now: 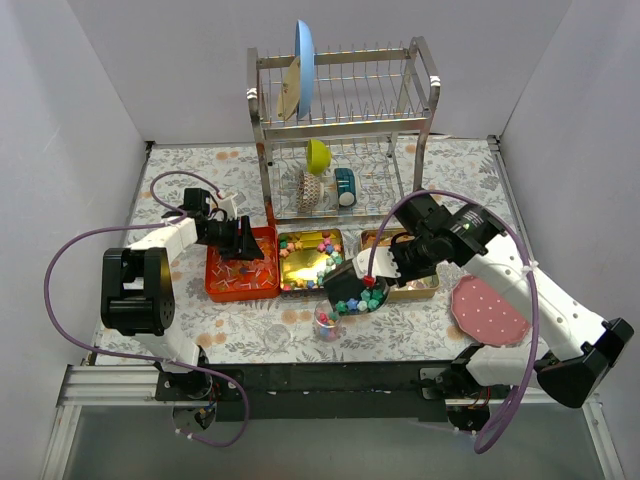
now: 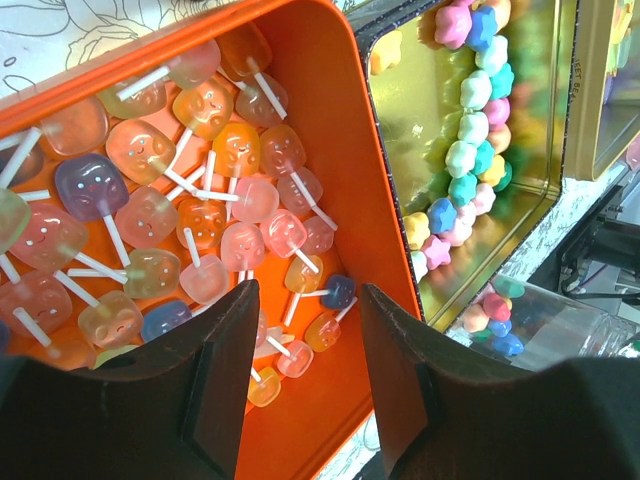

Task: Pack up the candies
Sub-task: Place the fake candies in the packing bottle.

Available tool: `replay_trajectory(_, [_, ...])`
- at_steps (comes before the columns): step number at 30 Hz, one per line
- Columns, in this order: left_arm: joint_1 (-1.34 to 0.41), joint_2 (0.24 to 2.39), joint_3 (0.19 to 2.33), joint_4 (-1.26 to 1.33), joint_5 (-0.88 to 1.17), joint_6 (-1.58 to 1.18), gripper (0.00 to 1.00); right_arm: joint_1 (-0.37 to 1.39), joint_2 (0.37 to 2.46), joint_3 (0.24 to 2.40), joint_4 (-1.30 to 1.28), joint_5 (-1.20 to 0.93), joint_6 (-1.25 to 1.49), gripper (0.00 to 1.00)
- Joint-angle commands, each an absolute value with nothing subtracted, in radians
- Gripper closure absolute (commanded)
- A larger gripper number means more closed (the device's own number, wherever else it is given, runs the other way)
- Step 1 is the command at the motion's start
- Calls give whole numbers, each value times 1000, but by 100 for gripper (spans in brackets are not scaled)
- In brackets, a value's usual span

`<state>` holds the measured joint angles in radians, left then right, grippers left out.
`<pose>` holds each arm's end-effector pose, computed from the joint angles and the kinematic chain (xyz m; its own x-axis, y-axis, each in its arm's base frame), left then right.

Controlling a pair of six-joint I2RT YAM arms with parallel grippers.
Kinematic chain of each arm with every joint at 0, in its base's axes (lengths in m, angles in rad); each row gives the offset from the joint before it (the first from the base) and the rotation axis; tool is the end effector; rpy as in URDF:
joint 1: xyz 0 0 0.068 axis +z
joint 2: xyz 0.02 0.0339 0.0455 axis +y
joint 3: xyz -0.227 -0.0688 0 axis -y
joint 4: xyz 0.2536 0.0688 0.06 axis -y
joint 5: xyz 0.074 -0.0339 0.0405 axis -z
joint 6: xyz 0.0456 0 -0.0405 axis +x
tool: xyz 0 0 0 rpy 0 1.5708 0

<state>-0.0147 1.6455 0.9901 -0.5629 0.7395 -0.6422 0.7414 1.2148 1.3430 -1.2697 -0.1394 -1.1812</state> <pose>0.3113 -0.0353 0.1318 -0.8973 -0.4294 0.1024 -0.3671 0.5971 -0.7133 0.1685 0.1629 0.3099 0.4034 -0.8727 -0.2750 -0.8906 -0.3055 -0.3371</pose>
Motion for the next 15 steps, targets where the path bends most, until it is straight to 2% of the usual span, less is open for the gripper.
replay_trajectory(1, [-8,1594,973,-525,732,-652,56,778,1242,1431,-1310,-72,-1151,99])
replay_trajectory(15, [-8,1637,977,-495,710,-660,55,907,1279,1466,-1310,101,-1161,99])
